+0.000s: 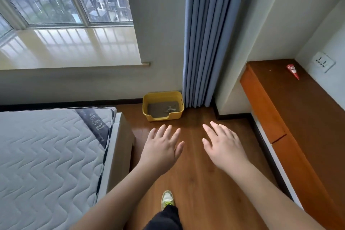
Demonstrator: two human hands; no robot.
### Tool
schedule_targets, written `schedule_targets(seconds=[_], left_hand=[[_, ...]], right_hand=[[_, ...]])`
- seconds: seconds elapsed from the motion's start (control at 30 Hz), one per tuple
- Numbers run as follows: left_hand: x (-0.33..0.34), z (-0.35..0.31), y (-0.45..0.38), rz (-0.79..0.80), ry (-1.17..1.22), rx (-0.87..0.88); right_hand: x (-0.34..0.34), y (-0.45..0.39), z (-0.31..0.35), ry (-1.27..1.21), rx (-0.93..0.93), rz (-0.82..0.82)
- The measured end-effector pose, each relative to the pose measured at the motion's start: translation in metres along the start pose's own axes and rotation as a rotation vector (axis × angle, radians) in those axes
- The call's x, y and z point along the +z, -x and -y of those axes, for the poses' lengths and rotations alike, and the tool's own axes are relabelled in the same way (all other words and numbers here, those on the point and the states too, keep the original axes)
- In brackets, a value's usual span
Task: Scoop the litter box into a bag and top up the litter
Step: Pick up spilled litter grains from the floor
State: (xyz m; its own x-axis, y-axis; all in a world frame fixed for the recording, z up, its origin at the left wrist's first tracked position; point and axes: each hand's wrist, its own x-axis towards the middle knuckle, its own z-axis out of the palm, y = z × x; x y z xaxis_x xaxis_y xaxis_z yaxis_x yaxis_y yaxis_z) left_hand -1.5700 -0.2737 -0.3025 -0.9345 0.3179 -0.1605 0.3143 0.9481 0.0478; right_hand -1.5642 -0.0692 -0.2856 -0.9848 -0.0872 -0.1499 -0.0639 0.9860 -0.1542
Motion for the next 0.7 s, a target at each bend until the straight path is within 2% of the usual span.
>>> schedule_targets(seconds=[0.3,0.7], left_hand=[[-0.023,0.061,-0.134,0.040,0.035,0.096],[-0.019,0.066,-0.291,0.059,0.073,0.121]], right_hand=[[-0.016,-0.121,-0.007,-0.103,0.105,0.025],[-0.001,-0.268,-0.078,-0.158,0.089,0.055]])
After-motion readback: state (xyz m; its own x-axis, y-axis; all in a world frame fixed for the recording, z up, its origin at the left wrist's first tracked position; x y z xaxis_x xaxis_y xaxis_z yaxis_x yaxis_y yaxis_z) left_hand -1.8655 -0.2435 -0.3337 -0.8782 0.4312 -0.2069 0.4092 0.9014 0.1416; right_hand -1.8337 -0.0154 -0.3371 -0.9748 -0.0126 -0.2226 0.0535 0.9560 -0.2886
